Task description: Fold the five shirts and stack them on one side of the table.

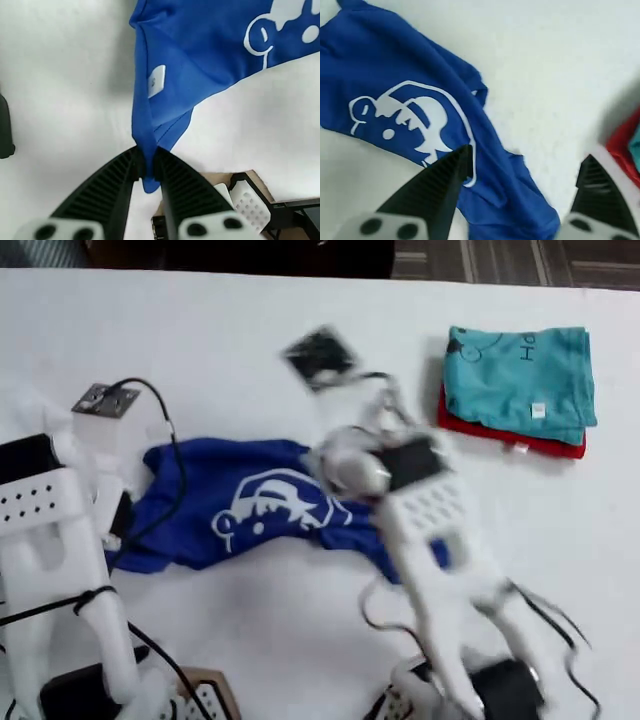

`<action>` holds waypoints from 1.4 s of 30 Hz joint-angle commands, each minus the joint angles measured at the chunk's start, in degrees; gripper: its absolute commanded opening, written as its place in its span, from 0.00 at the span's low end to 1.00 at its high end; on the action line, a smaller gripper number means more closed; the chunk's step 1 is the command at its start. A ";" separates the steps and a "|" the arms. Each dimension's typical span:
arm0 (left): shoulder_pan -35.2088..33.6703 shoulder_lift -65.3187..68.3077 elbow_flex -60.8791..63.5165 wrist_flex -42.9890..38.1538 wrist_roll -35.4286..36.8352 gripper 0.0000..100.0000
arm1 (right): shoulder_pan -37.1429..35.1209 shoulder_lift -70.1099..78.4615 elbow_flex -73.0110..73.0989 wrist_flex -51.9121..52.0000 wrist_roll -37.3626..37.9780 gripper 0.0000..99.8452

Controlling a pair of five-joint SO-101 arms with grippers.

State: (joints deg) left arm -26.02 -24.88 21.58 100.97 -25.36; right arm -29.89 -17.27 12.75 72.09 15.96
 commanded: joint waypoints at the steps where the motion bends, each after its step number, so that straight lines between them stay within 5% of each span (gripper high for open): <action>1: 0.09 -1.23 -0.22 0.97 0.18 0.03 | -4.62 15.78 -9.41 -2.68 -0.62 0.32; 16: 0.09 -1.23 -0.13 0.97 0.18 0.03 | -9.89 68.53 -55.65 10.15 -0.09 0.32; 18: 0.09 -1.23 -0.22 0.97 0.18 0.03 | -8.75 72.48 -61.71 14.20 -0.09 0.25; 21: 0.09 -1.23 -0.84 0.88 0.18 0.03 | -6.73 76.53 -71.12 20.18 -0.09 0.00; 23: 0.09 -1.23 -1.54 0.79 0.18 0.03 | -5.23 77.93 -76.75 24.31 -0.09 0.06; 31: 0.18 -1.23 -14.11 0.97 0.26 0.03 | 3.12 72.84 -92.84 29.41 -0.44 0.02; 42: 2.20 -0.88 -51.30 0.88 0.00 0.03 | 11.47 39.25 -92.48 29.41 -0.44 0.02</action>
State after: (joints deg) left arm -25.41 -24.88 -18.59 101.32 -25.63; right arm -21.54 34.42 -77.10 100.22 15.78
